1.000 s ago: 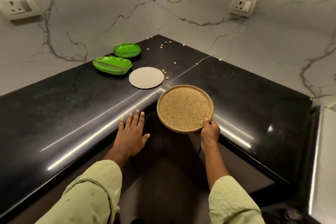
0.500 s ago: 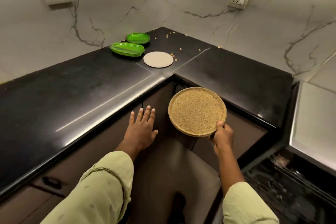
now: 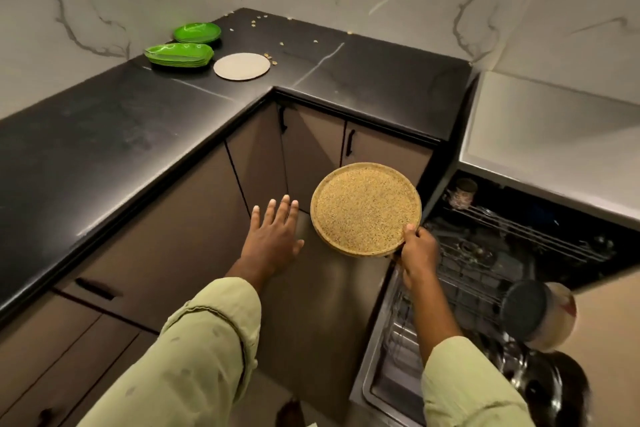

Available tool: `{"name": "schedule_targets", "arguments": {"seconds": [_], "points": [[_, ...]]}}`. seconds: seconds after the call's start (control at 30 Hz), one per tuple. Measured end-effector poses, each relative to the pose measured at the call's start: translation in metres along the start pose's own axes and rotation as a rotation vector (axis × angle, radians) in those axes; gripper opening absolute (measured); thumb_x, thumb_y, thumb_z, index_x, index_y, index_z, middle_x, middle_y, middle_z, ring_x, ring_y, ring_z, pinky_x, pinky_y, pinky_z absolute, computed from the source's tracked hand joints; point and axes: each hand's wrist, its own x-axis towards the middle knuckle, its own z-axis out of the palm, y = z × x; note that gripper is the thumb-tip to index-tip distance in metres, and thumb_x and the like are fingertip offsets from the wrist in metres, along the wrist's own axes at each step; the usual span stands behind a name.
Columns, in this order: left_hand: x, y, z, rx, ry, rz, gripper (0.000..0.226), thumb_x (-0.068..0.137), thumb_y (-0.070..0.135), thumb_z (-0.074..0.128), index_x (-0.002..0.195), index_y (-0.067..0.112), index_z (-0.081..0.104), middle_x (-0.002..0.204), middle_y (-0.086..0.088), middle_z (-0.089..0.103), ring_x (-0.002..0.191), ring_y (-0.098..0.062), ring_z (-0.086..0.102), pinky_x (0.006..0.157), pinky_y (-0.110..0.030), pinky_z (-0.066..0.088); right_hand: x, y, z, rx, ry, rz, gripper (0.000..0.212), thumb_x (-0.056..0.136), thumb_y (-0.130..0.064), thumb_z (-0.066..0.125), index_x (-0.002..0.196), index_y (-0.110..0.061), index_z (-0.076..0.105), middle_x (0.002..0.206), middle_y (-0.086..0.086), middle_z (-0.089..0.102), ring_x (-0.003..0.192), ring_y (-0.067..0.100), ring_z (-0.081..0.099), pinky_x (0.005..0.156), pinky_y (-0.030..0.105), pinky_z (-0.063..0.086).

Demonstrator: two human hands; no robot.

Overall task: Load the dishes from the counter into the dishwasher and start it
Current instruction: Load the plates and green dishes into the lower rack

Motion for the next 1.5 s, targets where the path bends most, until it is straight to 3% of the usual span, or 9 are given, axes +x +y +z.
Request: {"name": "schedule_targets", "arguments": {"seconds": [0.13, 0.2, 0.33, 0.47, 0.57, 0.93, 1.1, 1.43, 1.5], "points": [[-0.014, 0.056, 0.014, 0.028, 0.018, 0.040, 0.080, 0.101, 0.044, 0.043, 0.158, 0.015, -0.004, 0.166, -0.007, -0.007, 0.153, -0.030, -0.005, 0.122, -0.053, -0.001, -0.008, 0.021, -0.065, -0.024, 0.053, -0.005, 0.018, 0.102, -0.029, 0.047, 0.097, -0.020, 0.061, 0.101, 0.010, 0.067, 0.093, 0.030, 0.064, 0.082, 0.055, 0.056], [-0.021, 0.087, 0.020, 0.022, -0.005, 0.056, 0.080, 0.101, 0.042, 0.045, 0.159, 0.014, -0.003, 0.166, -0.007, -0.005, 0.153, -0.030, -0.004, 0.122, -0.054, 0.000, -0.012, 0.027, -0.099, -0.054, 0.053, -0.001, 0.020, 0.101, -0.029, 0.046, 0.094, -0.017, 0.061, 0.100, 0.012, 0.067, 0.095, 0.034, 0.064, 0.085, 0.058, 0.054], [-0.031, 0.161, 0.038, 0.060, -0.032, 0.143, 0.076, 0.103, 0.037, 0.041, 0.158, 0.011, -0.003, 0.166, -0.009, -0.005, 0.153, -0.030, -0.004, 0.121, -0.055, 0.001, -0.021, 0.034, -0.174, -0.040, 0.059, 0.026, 0.020, 0.104, -0.019, 0.044, 0.108, -0.007, 0.060, 0.105, 0.013, 0.064, 0.094, 0.027, 0.062, 0.085, 0.049, 0.056], [-0.041, 0.218, 0.060, 0.068, -0.088, 0.210, 0.077, 0.102, 0.036, 0.042, 0.158, 0.011, -0.005, 0.166, -0.009, -0.006, 0.153, -0.031, -0.004, 0.120, -0.055, -0.001, -0.020, 0.054, -0.229, -0.075, 0.077, 0.094, 0.016, 0.101, -0.019, 0.047, 0.102, -0.013, 0.061, 0.104, 0.011, 0.065, 0.098, 0.033, 0.063, 0.086, 0.059, 0.054], [-0.037, 0.246, 0.074, 0.086, -0.156, 0.247, 0.079, 0.102, 0.035, 0.044, 0.158, 0.011, -0.006, 0.166, -0.010, -0.008, 0.153, -0.031, -0.005, 0.120, -0.054, -0.002, -0.012, 0.066, -0.258, -0.103, 0.111, 0.132, 0.021, 0.101, -0.016, 0.047, 0.114, -0.007, 0.060, 0.104, 0.012, 0.064, 0.092, 0.028, 0.062, 0.088, 0.055, 0.054], [0.046, 0.306, 0.125, 0.103, -0.341, 0.362, 0.076, 0.102, 0.031, 0.041, 0.158, 0.012, -0.006, 0.166, -0.010, -0.010, 0.153, -0.030, -0.006, 0.120, -0.055, -0.003, 0.051, 0.099, -0.317, -0.036, 0.227, 0.261, 0.023, 0.102, -0.013, 0.047, 0.123, -0.008, 0.055, 0.125, 0.015, 0.058, 0.112, 0.037, 0.058, 0.066, 0.047, 0.061], [0.091, 0.327, 0.157, 0.170, -0.422, 0.443, 0.075, 0.103, 0.034, 0.040, 0.157, 0.013, -0.008, 0.166, -0.009, -0.011, 0.153, -0.030, -0.007, 0.120, -0.054, -0.004, 0.083, 0.115, -0.329, -0.047, 0.289, 0.291, 0.032, 0.102, -0.015, 0.049, 0.133, -0.008, 0.052, 0.124, 0.011, 0.058, 0.111, 0.033, 0.058, 0.068, 0.046, 0.061], [0.169, 0.398, 0.248, 0.152, -0.543, 0.539, 0.074, 0.102, 0.058, 0.022, 0.158, 0.018, -0.005, 0.165, -0.006, -0.013, 0.152, -0.027, -0.012, 0.122, -0.053, -0.008, 0.172, 0.167, -0.375, -0.062, 0.444, 0.270, 0.026, 0.101, -0.014, 0.050, 0.126, -0.007, 0.056, 0.120, 0.011, 0.060, 0.102, 0.033, 0.061, 0.054, 0.035, 0.060], [0.186, 0.417, 0.276, 0.180, -0.573, 0.585, 0.073, 0.102, 0.058, 0.022, 0.158, 0.019, -0.005, 0.164, -0.007, -0.015, 0.151, -0.027, -0.015, 0.121, -0.053, -0.009, 0.198, 0.190, -0.390, -0.145, 0.482, 0.244, 0.017, 0.099, -0.016, 0.055, 0.115, -0.010, 0.061, 0.112, 0.012, 0.064, 0.096, 0.032, 0.065, 0.056, 0.040, 0.061]]}}
